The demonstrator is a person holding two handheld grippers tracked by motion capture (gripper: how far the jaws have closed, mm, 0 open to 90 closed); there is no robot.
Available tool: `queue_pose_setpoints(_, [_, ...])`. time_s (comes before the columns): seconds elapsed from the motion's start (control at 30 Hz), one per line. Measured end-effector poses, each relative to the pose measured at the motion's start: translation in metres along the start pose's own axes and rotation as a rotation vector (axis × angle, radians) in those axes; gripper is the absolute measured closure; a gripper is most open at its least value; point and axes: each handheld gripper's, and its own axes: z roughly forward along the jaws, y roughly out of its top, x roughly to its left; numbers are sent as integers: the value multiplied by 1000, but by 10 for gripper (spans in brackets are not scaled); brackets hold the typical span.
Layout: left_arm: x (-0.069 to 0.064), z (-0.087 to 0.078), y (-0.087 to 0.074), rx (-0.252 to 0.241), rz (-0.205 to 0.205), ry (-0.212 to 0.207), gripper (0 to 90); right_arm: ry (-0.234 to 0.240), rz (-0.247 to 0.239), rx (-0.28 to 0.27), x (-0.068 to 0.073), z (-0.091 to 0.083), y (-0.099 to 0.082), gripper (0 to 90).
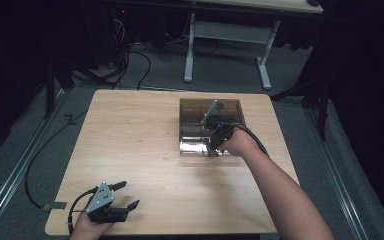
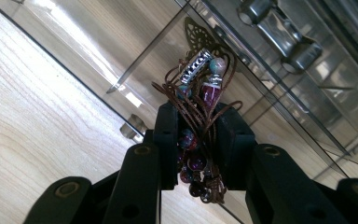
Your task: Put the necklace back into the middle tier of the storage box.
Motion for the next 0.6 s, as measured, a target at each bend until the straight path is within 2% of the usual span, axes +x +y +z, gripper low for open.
queue_pose_setpoints(0.03, [0, 0, 0, 0, 0, 0, 223, -3, -26, -7, -1, 1, 1, 723])
queue_pose_setpoints(0.07, [0, 0, 0, 0, 0, -1, 223, -6, -13, 1, 0, 2, 2, 723])
queue_pose_setpoints(0.17, [0, 0, 0, 1, -1, 0, 223, -8, -22, 7, 0, 6, 4, 723])
queue_pose_setpoints(0.23, [0, 0, 0, 1, -1, 0, 223, 3, -10, 13, 1, 9, 6, 728])
queue_pose_setpoints(0.27, [0, 0, 0, 1, -1, -1, 223, -10, -27, 9, 0, 10, 6, 765])
queue_pose_setpoints(0.33, [0, 0, 0, 1, -1, -1, 223, -19, -17, -4, 1, 11, 7, 766])
queue_pose_setpoints(0.4, [0, 0, 0, 1, -1, -1, 223, -2, -14, -17, -1, 12, 8, 774])
queue_pose_setpoints(0.6, [0, 0, 0, 4, 2, 0, 223, -1, -17, -17, -1, 15, 7, 781])
